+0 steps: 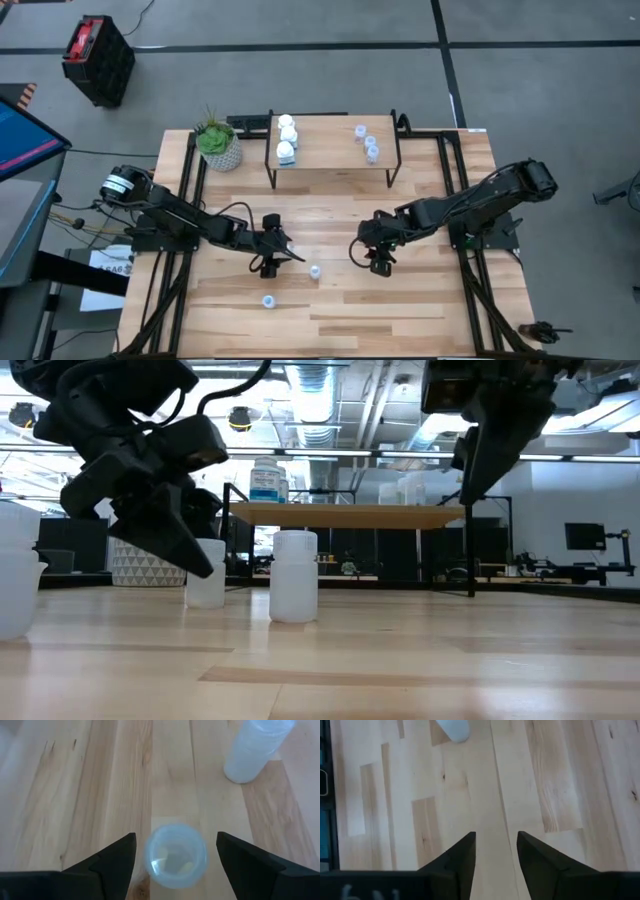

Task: Pick and place medicine bottles onto shelf by color
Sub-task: Put the top white pill bottle on the shelf, then align the bottom white pill bottle with the other white pill bottle on the shelf

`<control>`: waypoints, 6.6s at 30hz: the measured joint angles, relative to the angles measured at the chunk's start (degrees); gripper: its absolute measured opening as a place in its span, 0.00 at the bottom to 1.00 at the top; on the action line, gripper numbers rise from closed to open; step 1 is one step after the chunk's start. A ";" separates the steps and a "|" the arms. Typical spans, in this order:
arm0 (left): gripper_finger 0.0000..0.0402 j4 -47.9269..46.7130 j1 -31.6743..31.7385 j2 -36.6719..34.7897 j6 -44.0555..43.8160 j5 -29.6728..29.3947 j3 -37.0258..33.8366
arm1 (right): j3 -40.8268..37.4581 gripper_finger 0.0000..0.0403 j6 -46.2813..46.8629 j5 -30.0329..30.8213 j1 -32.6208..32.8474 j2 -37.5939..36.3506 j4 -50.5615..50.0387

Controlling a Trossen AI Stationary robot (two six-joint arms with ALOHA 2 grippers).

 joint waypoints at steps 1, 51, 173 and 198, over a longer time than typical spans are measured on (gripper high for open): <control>0.64 -0.08 0.02 0.00 -0.03 -0.02 0.00 | 0.02 0.41 0.01 0.00 0.07 0.00 -0.01; 0.27 -42.95 44.47 24.04 25.79 17.58 71.08 | 0.04 0.34 0.02 -0.02 7.60 -0.04 -3.95; 0.51 1.03 -28.62 5.72 -13.65 -7.85 4.61 | 0.04 0.34 11.90 0.02 8.16 -0.02 -3.71; 0.25 -4.32 0.33 -12.09 4.24 0.05 6.52 | 0.04 0.34 11.91 0.00 8.29 -0.02 -6.13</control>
